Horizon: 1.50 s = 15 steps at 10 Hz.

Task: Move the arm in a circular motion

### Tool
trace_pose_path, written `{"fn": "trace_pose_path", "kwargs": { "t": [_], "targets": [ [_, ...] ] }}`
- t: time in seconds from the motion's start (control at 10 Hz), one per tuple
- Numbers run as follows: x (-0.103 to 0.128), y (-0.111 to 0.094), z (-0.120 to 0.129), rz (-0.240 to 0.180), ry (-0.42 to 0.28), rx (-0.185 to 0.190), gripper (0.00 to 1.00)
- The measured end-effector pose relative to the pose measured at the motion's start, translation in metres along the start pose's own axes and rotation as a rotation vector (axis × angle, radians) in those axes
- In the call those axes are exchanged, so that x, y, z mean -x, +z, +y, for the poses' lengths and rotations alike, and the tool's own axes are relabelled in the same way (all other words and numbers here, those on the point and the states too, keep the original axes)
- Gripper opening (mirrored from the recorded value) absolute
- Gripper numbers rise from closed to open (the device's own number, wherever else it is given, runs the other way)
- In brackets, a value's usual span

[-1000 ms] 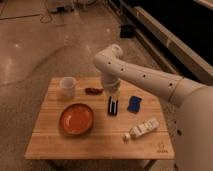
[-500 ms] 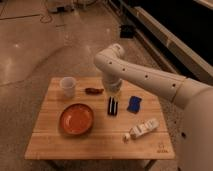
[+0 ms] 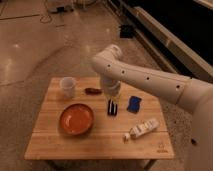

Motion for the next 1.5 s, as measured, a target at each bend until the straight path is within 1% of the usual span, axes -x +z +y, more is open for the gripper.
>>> {"fn": "trace_pose_path", "kwargs": {
  "t": [0.1, 0.3, 0.5, 0.6, 0.7, 0.8, 0.9, 1.0, 1.1, 1.2, 1.3, 1.4, 1.5],
  "targets": [
    [-0.003, -0.003, 0.005, 0.000, 0.014, -0.014, 0.44],
    [0.003, -0.017, 0.013, -0.006, 0.011, -0.013, 0.44],
    [0.009, -0.014, 0.017, -0.008, 0.000, -0.007, 0.44],
    [0.007, -0.014, 0.027, -0.007, 0.002, -0.003, 0.44],
    [0.007, -0.017, 0.027, -0.001, 0.017, -0.011, 0.44],
    [0.004, -0.016, 0.025, 0.001, 0.022, -0.019, 0.44],
    [-0.008, -0.013, 0.028, -0.001, 0.003, -0.029, 0.44],
    [-0.015, -0.012, 0.036, 0.001, 0.012, -0.027, 0.44],
    [-0.014, -0.010, 0.041, -0.002, 0.032, -0.032, 0.44],
    [-0.010, -0.006, 0.042, 0.002, 0.038, -0.026, 0.44],
    [-0.010, -0.006, 0.039, 0.003, 0.007, -0.029, 0.44],
    [-0.012, -0.006, 0.038, 0.000, -0.006, -0.035, 0.44],
    [-0.018, -0.010, 0.039, 0.001, 0.009, -0.045, 0.44]
  ]
}}
